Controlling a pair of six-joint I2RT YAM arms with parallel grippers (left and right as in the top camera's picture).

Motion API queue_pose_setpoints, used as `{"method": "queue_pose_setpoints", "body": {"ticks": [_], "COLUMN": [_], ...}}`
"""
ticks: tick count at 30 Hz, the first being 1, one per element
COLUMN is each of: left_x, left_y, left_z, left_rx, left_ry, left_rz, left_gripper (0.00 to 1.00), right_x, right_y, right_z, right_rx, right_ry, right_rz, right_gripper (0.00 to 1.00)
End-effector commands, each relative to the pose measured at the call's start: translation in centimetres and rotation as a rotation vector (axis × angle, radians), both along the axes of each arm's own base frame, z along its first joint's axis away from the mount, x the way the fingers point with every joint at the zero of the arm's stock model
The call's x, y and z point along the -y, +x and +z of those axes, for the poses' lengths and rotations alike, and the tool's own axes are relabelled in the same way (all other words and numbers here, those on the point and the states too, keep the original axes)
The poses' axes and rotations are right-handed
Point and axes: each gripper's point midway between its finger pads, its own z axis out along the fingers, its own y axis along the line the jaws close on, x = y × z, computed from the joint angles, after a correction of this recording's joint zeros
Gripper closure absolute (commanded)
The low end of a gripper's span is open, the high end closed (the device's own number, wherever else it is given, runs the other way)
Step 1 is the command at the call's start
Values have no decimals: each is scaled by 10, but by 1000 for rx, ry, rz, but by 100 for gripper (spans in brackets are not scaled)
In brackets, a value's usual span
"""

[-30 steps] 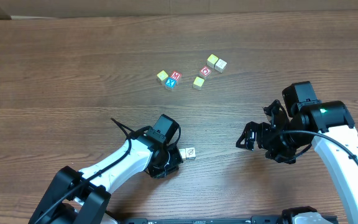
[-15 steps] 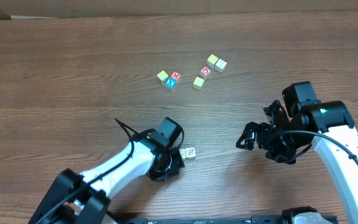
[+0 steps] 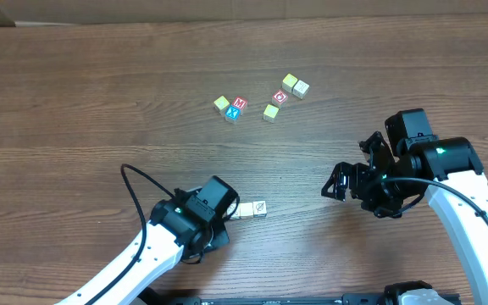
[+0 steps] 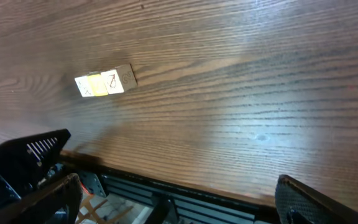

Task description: Flip 5 blocks

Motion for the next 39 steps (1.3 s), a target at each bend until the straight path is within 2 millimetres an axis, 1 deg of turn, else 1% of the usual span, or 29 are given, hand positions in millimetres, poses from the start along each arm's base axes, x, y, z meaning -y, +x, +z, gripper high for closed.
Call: {"method": "queue_pose_setpoints", "body": {"ticks": [1, 2, 3, 5, 6, 7, 8, 9, 10, 11, 12, 16, 20, 22, 26, 30, 35, 37, 39], "left_x": [-12, -12, -10, -5, -3, 0, 1, 2, 1, 0, -1, 0, -1, -6, -9, -13, -17, -10, -4], "left_y": [12, 14, 17, 19, 20, 20, 21, 22, 24, 24, 26, 31, 32, 32, 39, 41, 42, 44, 45], "left_z": [-3, -4, -5, -6, -6, -6, -5, -5, -5, -5, -5, -4, -4, -4, -5, -9, -21, -27, -31], "left_rx": [37, 40, 43, 46, 49, 49, 54, 58, 64, 68, 76, 102, 106, 104, 123, 108, 66, 57, 48], "left_ry": [46, 44, 40, 22, 11, -3, -7, -6, -2, 3, 10, 24, 31, 44, 57, 70, 92, 72, 50], "left_rz": [12, 1, -13, -54, -68, -84, -100, -107, -105, -105, -111, -210, -206, -164, -145, -130, -129, -193, -226], "left_gripper": [96, 96, 91, 76, 70, 68, 77, 96, 96, 96, 96, 96, 96, 96, 96, 96, 96, 96, 96], "right_x": [0, 0, 0, -1, -1, -1, -1, -1, -1, -1, -1, -2, 3, 5, -2, -21, -55, -66, -74], "right_y": [6, 8, 11, 15, 15, 15, 16, 16, 17, 17, 19, 25, 31, 31, 28, 16, -2, -5, -5], "right_z": [7, 7, 7, 8, 8, 8, 8, 8, 8, 8, 9, 10, 7, 2, -14, -38, -64, -72, -80], "right_rx": [39, 45, 58, 75, 75, 77, 81, 83, 86, 90, 97, 134, 157, 158, 158, 154, 115, 119, 129], "right_ry": [-1, -1, 1, 4, 4, 4, 4, 4, 5, 5, 6, 8, -27, -42, -39, -33, -41, -74, -119], "right_rz": [4, 4, 4, 4, 4, 4, 5, 5, 8, 8, 8, 25, 23, 24, 54, 138, 221, 258, 276], "right_gripper": [0, 0, 0, 0, 0, 0, 0, 17, 52, 84, 96, 96, 96, 96, 96, 96, 96, 96, 96]}}
